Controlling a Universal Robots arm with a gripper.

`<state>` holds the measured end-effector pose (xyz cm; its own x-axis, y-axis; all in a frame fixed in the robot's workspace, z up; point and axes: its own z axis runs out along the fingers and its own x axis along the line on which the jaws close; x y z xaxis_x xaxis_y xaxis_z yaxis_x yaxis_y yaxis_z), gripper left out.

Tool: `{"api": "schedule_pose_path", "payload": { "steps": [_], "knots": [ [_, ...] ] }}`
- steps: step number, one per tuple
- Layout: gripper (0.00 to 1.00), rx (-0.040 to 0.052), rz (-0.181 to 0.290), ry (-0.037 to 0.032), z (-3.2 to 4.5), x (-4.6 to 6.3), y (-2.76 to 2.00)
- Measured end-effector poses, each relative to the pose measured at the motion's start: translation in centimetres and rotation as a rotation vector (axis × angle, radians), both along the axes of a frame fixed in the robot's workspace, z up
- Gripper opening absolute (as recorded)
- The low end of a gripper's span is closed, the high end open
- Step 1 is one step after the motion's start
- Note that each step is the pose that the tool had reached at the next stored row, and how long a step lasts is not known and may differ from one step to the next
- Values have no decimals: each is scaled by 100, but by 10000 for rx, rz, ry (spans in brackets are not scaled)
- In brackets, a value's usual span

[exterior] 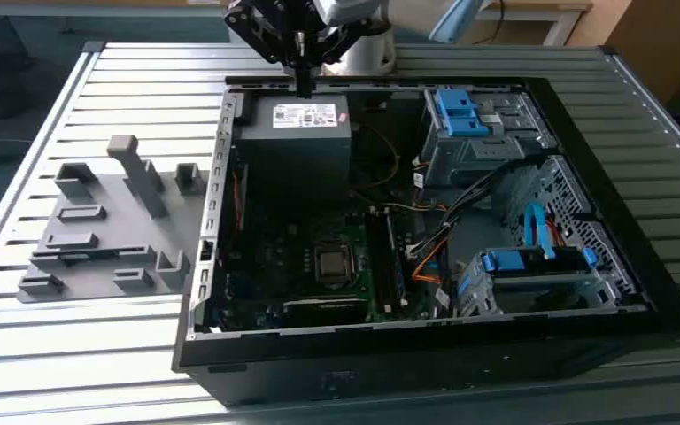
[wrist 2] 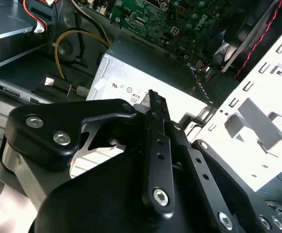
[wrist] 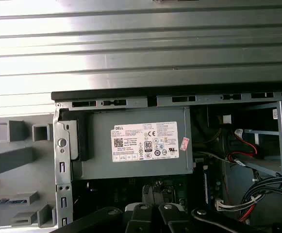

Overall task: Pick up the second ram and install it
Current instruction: 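Reach for the second ram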

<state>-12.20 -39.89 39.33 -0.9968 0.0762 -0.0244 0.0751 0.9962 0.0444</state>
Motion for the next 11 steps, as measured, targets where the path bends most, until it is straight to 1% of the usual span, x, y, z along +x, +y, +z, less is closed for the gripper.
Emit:
{"api": "schedule_pose_path", "payload": {
  "steps": [11],
  "knots": [
    [11, 1, -1, -1, 0, -17, 0]
  ]
}}
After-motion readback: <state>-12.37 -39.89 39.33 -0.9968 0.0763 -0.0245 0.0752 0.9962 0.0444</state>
